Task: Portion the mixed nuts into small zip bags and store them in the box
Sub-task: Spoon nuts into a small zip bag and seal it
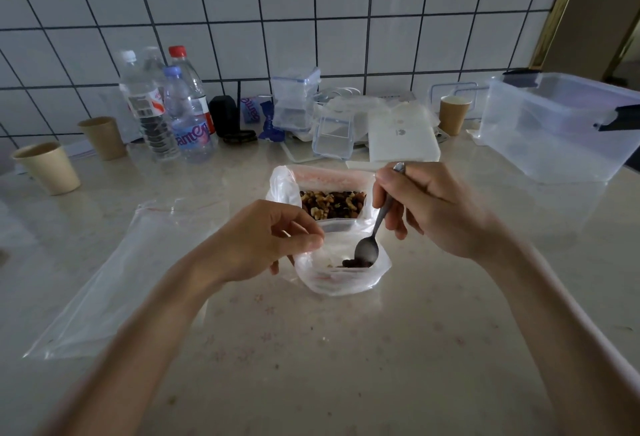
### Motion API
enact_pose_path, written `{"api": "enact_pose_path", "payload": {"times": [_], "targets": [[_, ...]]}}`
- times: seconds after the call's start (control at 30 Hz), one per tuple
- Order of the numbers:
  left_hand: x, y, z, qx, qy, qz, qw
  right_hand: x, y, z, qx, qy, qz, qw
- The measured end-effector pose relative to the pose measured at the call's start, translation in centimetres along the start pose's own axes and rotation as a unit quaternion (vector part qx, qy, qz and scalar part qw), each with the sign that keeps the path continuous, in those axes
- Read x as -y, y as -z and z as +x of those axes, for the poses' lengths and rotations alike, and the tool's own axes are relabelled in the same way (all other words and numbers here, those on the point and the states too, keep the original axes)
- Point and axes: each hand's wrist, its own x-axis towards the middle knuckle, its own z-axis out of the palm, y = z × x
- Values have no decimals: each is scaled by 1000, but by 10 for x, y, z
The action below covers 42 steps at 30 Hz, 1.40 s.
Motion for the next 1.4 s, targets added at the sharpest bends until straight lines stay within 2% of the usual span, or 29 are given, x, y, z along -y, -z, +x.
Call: {"api": "enact_pose_path", "payload": {"times": [0.23, 0.37, 0.5, 0.6, 0.67, 0.73, 0.87, 0.97, 1.1, 1.4], "targets": [[5, 1, 0, -33, -18, 79, 996, 0, 0, 0, -38, 4, -30, 999], [4, 1, 0, -36, -16, 91, 995, -4, 0, 4, -106, -9, 31, 994], [3, 5, 1, -58, 11, 98, 993, -9, -2, 8, -159, -72, 118, 977], [9, 5, 5, -145, 34, 115, 982, -10, -7, 9, -179, -145, 179, 957], [17, 2, 9, -233, 43, 125, 963, -12, -10, 9, -186, -183, 202, 944], [25, 0, 12, -283, 68, 135, 947, -14, -11, 9, -192, -202, 202, 939], [32, -4, 16, -245, 124, 122, 954, -18, -12, 10, -202, -198, 145, 948], [34, -9, 18, -201, 114, 98, 968, -21, -15, 10, -192, -178, 64, 963], [34, -12, 20, -192, 95, 78, 974, -24, -20, 9, -157, -174, 15, 972], [29, -16, 18, -185, 65, 29, 980, -29, -34, 9, -83, -256, 166, 949]]}}
